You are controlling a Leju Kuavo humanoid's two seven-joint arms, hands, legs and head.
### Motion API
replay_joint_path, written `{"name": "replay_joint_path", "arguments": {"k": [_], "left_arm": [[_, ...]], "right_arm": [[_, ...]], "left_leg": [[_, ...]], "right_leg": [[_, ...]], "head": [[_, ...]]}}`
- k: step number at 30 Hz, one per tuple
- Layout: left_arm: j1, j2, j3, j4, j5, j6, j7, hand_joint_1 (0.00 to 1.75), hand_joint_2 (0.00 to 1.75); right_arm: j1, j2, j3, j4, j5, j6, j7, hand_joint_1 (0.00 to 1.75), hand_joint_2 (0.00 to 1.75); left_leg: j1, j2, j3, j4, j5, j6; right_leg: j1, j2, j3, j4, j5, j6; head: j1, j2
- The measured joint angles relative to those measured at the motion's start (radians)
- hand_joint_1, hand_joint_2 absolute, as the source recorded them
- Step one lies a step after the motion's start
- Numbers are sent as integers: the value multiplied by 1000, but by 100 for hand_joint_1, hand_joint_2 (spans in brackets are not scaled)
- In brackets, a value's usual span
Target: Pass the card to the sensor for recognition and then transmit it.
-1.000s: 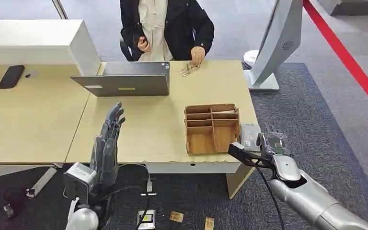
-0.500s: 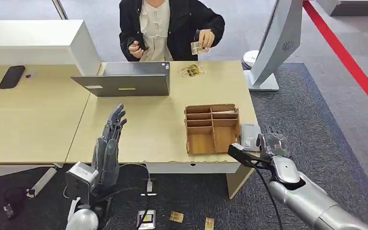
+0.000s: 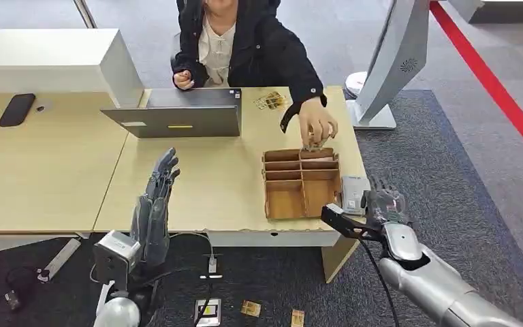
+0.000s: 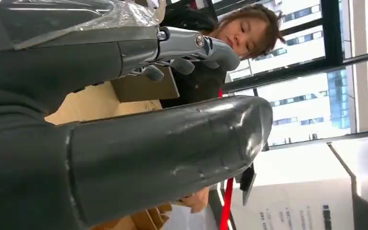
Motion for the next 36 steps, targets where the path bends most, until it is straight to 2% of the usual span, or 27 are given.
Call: {"name": "replay_joint_path", "arguments": {"k": [28,36], "left_arm": [[-3,0,0,0,-1,21,-10,0,0],[-1,0,2,0,0,14,-21,0,0]], "right_arm": [[-32,32,-1,55,-10,-13,-30,175,175],[-33,33,0,65,-27,-55,-9,175,175]], "left_leg": [[0,0,0,0,0,0],[0,0,0,0,0,0]], "right_leg": [[0,0,0,0,0,0],[0,0,0,0,0,0]], "head": [[0,0],[0,0]]}}
